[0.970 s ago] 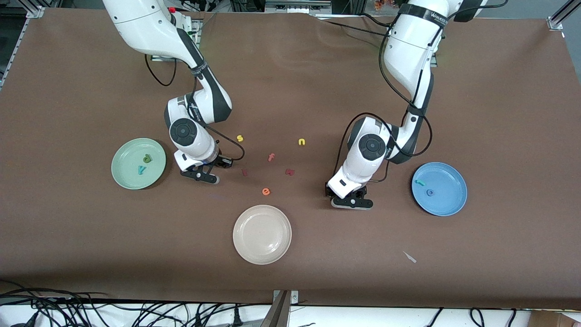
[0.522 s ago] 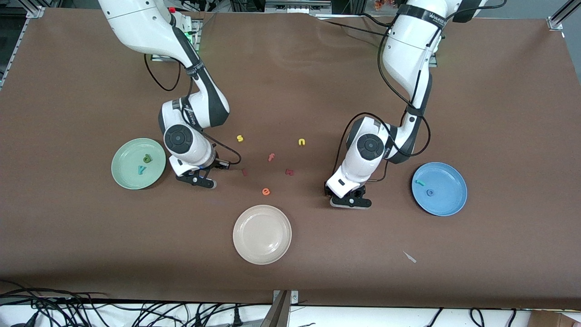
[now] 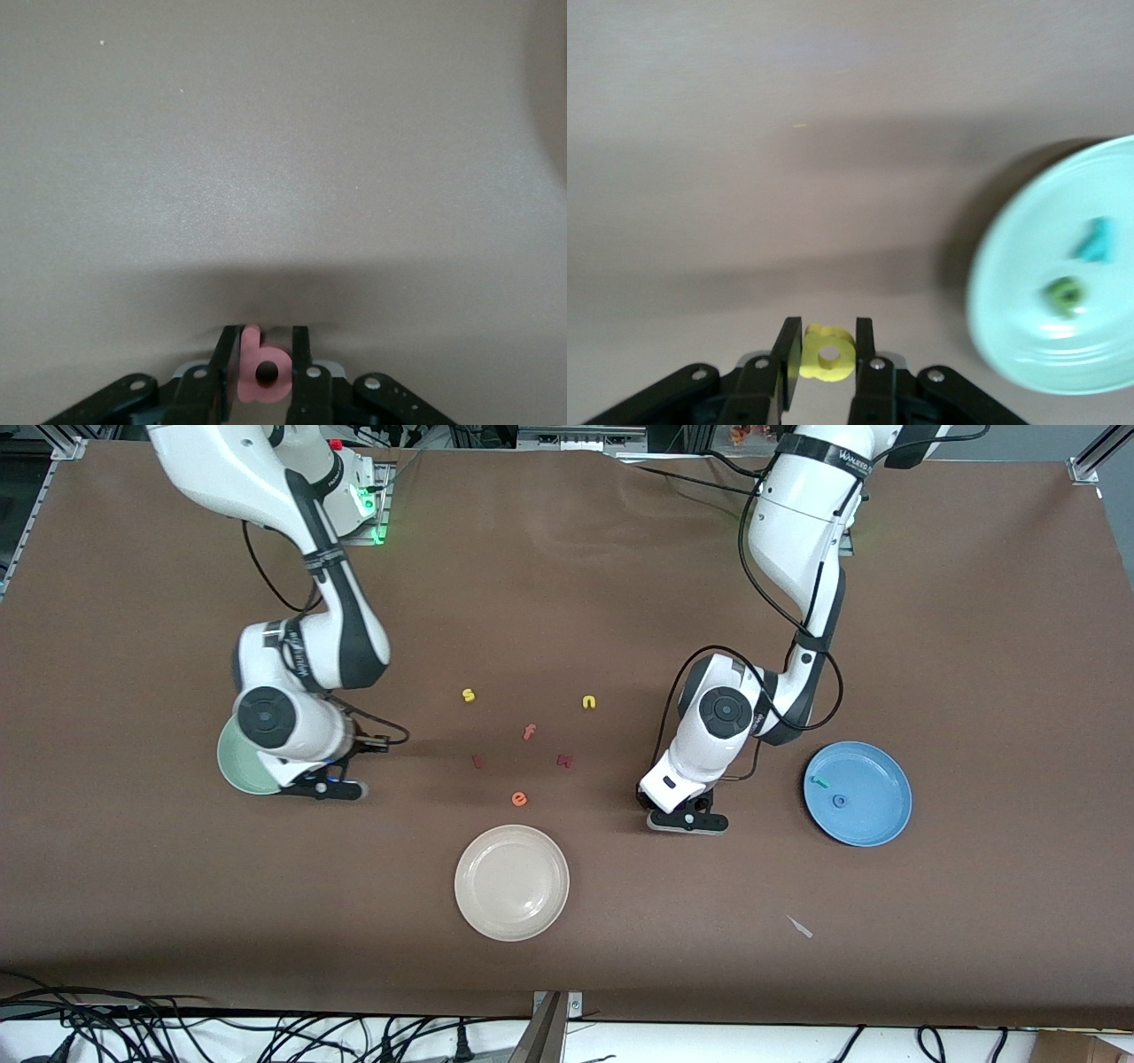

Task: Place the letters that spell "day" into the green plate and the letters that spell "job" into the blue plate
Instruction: 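Carry the b to the blue plate while the right carries a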

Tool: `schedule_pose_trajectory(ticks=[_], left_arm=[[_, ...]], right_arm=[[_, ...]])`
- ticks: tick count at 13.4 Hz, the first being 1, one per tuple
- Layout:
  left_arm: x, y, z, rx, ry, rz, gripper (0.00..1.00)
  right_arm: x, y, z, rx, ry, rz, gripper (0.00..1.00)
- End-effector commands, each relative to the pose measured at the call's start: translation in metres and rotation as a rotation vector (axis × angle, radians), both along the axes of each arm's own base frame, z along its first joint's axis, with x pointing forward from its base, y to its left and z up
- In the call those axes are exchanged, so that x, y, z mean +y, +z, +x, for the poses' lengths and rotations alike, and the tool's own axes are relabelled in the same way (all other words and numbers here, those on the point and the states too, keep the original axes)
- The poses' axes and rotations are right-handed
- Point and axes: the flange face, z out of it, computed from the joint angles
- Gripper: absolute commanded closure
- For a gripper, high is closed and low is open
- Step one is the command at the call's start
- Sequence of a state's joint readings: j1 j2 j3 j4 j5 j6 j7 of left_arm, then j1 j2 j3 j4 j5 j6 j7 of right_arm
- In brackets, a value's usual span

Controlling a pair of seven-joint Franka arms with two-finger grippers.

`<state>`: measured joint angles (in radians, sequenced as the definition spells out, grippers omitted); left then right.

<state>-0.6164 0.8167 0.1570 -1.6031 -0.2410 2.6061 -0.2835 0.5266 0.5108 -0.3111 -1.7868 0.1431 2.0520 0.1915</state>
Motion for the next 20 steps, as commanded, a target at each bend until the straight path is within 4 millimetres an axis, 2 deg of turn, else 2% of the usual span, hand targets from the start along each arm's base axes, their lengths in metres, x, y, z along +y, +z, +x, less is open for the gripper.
schedule_pose_trajectory(ticks=[1, 2, 3, 5, 6, 8, 9, 10, 11, 13, 16, 17, 18, 20], left_arm=[[0.001, 0.011, 0.004, -0.007, -0.001, -0.005, 0.77], [0.01, 0.019, 0.005, -0.003, 0.009, 0.001, 0.77], [0.019, 0.039, 0.01, -0.004, 0.018, -0.005, 0.77], [0.061, 0.073, 0.021, 0.025, 0.028, -0.005, 0.77], [0.09, 0.088, 0.026, 0.029, 0.01, -0.003, 0.77], [0.153, 0.103, 0.032, 0.038, -0.065, 0.014, 0.76], [0.185, 0.104, 0.031, 0.043, -0.097, 0.023, 0.76], [0.211, 0.102, 0.028, 0.051, -0.115, 0.03, 0.73], [0.237, 0.099, 0.026, 0.061, -0.112, 0.033, 0.7], [0.273, 0.091, 0.014, 0.086, -0.122, 0.037, 0.7], [0.303, 0.085, 0.005, 0.103, -0.165, 0.051, 0.68], [0.31, 0.084, 0.003, 0.104, -0.162, 0.054, 0.51], [0.317, 0.087, -0.003, 0.106, -0.152, 0.051, 0.29], [0.349, 0.106, -0.021, 0.101, -0.115, 0.064, 0.16]], right_arm=[[-0.049, 0.017, -0.008, 0.018, 0.093, 0.021, 0.91], [-0.065, 0.019, -0.013, 0.026, 0.112, 0.026, 0.91], [-0.077, 0.023, -0.015, 0.026, 0.125, 0.031, 0.91], [-0.105, 0.017, -0.019, 0.031, 0.143, 0.028, 0.91], [-0.115, 0.011, -0.021, 0.034, 0.147, 0.023, 0.91], [-0.126, -0.012, -0.023, 0.043, 0.136, 0.002, 0.89], [-0.135, -0.019, -0.022, 0.052, 0.122, -0.006, 0.73], [-0.134, -0.017, -0.02, 0.051, 0.106, -0.005, 0.15], [-0.129, -0.008, -0.014, 0.036, 0.115, -0.005, 0.0], [-0.111, 0.013, -0.005, 0.054, 0.133, 0.008, 0.0], [-0.082, 0.039, 0.001, 0.122, 0.168, 0.021, 0.0], [-0.073, 0.049, 0.002, 0.134, 0.179, 0.023, 0.0], [-0.066, 0.056, 0.002, 0.15, 0.188, 0.025, 0.0], [-0.049, 0.074, 0.002, 0.179, 0.208, 0.026, 0.0]])
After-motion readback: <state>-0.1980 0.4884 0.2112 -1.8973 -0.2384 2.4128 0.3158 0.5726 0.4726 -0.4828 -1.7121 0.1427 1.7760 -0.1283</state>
